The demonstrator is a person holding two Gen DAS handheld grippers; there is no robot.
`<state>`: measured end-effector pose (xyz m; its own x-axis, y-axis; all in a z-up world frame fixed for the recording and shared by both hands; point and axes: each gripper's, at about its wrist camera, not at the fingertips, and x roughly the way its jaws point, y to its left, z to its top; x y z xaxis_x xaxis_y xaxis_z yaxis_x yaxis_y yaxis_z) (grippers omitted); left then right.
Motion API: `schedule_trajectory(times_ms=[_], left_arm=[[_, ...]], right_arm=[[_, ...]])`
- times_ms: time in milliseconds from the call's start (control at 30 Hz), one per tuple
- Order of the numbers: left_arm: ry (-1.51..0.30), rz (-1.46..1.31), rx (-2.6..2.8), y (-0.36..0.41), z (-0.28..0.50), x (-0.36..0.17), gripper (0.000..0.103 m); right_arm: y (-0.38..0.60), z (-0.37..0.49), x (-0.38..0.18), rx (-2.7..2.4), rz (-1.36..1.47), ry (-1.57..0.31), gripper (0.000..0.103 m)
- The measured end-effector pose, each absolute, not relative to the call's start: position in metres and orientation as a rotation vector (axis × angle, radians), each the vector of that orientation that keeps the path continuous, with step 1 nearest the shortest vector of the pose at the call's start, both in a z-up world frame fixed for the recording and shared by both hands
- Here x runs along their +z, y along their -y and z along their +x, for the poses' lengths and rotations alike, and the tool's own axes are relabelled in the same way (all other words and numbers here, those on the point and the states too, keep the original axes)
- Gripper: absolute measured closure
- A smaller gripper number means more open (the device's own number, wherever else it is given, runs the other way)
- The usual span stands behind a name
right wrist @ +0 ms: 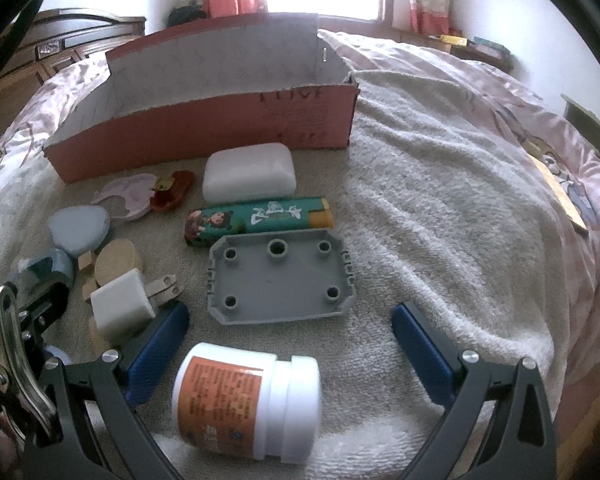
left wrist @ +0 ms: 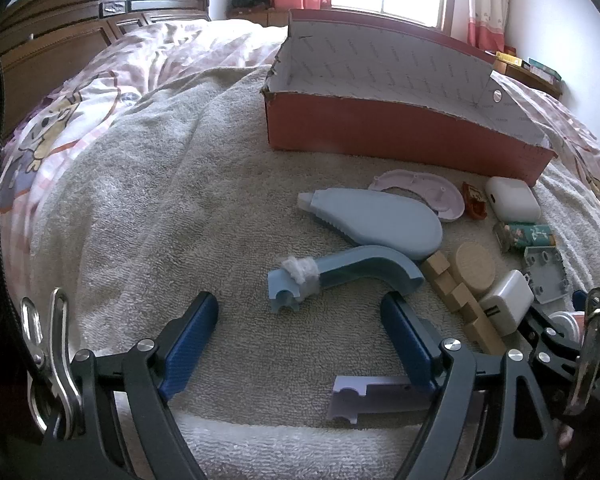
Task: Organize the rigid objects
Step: 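Grasp the blue curved plastic handle with the left gripper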
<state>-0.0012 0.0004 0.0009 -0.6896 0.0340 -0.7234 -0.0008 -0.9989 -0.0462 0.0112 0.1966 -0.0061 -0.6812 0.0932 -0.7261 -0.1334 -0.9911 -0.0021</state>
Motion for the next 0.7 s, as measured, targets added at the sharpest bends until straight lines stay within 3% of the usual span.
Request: schedule_trajectory(times_ms=[700], left_arm=[[0.096, -1.231, 2.836, 0.021, 0.002, 0.022, 0.023]], right_arm=[[-0.2, 0.019, -0.002, 2.833, -1.235, -0.081, 0.001]])
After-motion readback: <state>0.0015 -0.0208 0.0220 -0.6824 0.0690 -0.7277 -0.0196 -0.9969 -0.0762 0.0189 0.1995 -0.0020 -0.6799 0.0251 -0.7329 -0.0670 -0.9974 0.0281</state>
